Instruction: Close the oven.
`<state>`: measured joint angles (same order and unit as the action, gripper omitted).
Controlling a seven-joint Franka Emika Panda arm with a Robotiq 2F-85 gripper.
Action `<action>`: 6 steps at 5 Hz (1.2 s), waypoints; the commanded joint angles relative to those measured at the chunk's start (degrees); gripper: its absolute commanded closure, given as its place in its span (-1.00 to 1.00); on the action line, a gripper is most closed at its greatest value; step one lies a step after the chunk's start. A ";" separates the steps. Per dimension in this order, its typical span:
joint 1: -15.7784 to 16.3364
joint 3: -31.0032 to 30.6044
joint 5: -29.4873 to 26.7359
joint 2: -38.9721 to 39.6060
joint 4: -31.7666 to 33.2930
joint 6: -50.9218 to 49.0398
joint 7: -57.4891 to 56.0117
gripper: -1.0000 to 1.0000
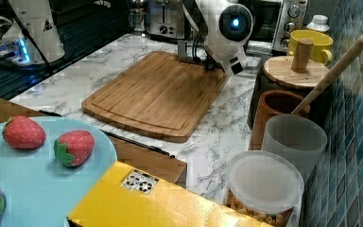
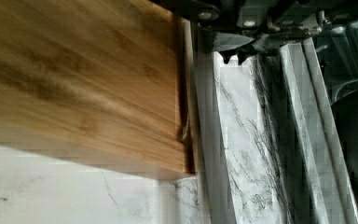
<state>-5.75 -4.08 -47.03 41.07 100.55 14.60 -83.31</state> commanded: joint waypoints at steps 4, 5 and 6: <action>19.68 -6.97 16.61 -18.22 -5.41 17.22 19.27 1.00; 21.44 -6.74 21.28 -19.05 -4.29 20.40 23.59 1.00; 23.78 -6.38 28.94 -22.09 -1.43 26.62 30.65 1.00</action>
<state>9.85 -6.90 -18.04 22.14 104.24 34.16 -58.75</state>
